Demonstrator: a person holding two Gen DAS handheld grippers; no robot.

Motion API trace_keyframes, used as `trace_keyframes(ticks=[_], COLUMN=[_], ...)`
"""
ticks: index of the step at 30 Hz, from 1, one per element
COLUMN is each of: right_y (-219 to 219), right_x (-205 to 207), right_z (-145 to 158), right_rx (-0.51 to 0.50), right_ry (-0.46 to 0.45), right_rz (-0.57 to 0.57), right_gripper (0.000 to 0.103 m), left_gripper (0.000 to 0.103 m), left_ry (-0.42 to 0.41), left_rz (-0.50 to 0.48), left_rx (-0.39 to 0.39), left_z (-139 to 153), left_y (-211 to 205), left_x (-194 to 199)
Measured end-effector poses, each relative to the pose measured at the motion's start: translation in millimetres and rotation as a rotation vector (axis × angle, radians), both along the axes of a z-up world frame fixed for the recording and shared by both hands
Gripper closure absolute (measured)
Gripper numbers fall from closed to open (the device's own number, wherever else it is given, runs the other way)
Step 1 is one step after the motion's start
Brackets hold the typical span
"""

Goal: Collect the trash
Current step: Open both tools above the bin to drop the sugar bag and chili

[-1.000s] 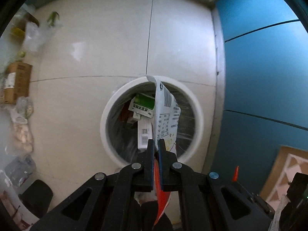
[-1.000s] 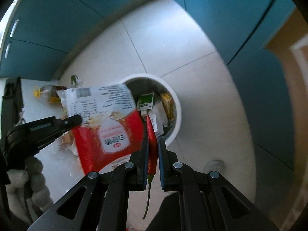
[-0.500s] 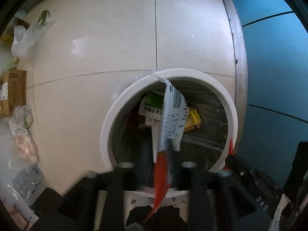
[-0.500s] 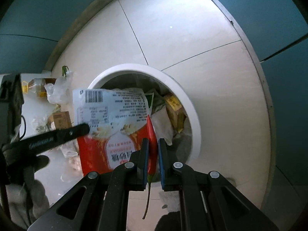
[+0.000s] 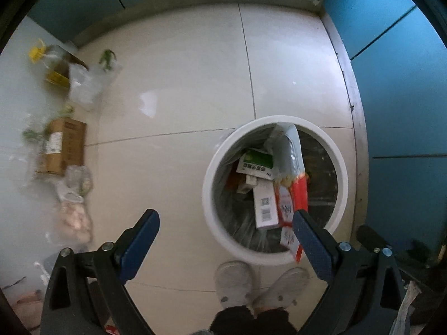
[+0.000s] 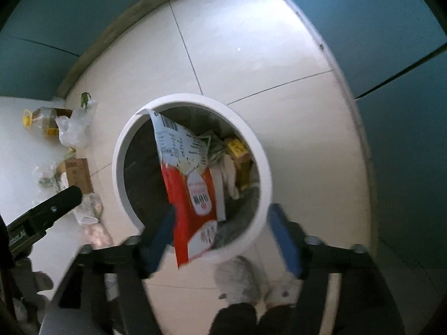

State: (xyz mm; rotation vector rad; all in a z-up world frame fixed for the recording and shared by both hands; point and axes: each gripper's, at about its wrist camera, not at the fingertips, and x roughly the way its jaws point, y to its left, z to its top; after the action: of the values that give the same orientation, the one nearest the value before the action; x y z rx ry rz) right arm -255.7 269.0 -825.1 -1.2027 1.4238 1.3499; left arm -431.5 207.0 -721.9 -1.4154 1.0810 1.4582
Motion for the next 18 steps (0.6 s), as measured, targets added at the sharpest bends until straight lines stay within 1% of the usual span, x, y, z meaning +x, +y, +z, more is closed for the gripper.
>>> trace_keyframes(ticks=[1,2,3,4,6,8,10,11,12,14,15,16,17,18], right_y=[-5,-8,-11,-16,-23,-31,-40,-44,-49,-57,-62,-70,-75,-82], right_x=[1,0,0,0,-1,-2,1,2,5,8,9,12,14,18], right_z=[14,23,32,48,70,102,136,150,170,204,220,245,263,287], right_rx=[0.017,0.027,0.035,0.046,0.065,0.090,0.115,0.126,0.141,0.167,0.181,0.202,0.216,0.235], right_ry=[-0.016,-0.029,-0.044,-0.057,-0.073,-0.086,-0.091,-0.092,-0.092,-0.085,-0.080,-0.072,-0.070,-0.059], right_rz=[0.015,0.024,0.034,0.049,0.075,0.110,0.137,0.146,0.157,0.170,0.178,0.191,0.198,0.203], right_gripper=[0.012,0.009,0.004,0.000,0.000,0.000,0.000,0.000,0.000,0.000,0.000,0.000,0.000,0.000], left_gripper=[0.006,0.006,0.006,0.006,0.006,0.006,0.006,0.006,0.006,0.006,0.006,0.006,0.006,0.006], left_ry=[0.018,0.032,0.040,0.042,0.050,0.055,0.063,0.071,0.073,0.070,0.071,0.075,0.074,0.071], left_rz=[-0.006,-0.008,-0.008,-0.009,-0.004,0.003,0.006,0.011,0.015,0.030,0.035,0.043,0.050,0.054], left_rx=[0.007,0.014,0.019,0.023,0.034,0.051,0.068,0.079,0.087,0.110,0.118,0.132,0.143,0.152], left_z=[9,21,30,40,63,93,116,135,145,181,193,215,233,247], left_y=[-5,-12,-17,-22,-34,-46,-57,-65,-69,-85,-90,-99,-108,-115], left_x=[2,5,8,11,17,24,30,35,38,46,49,54,58,62])
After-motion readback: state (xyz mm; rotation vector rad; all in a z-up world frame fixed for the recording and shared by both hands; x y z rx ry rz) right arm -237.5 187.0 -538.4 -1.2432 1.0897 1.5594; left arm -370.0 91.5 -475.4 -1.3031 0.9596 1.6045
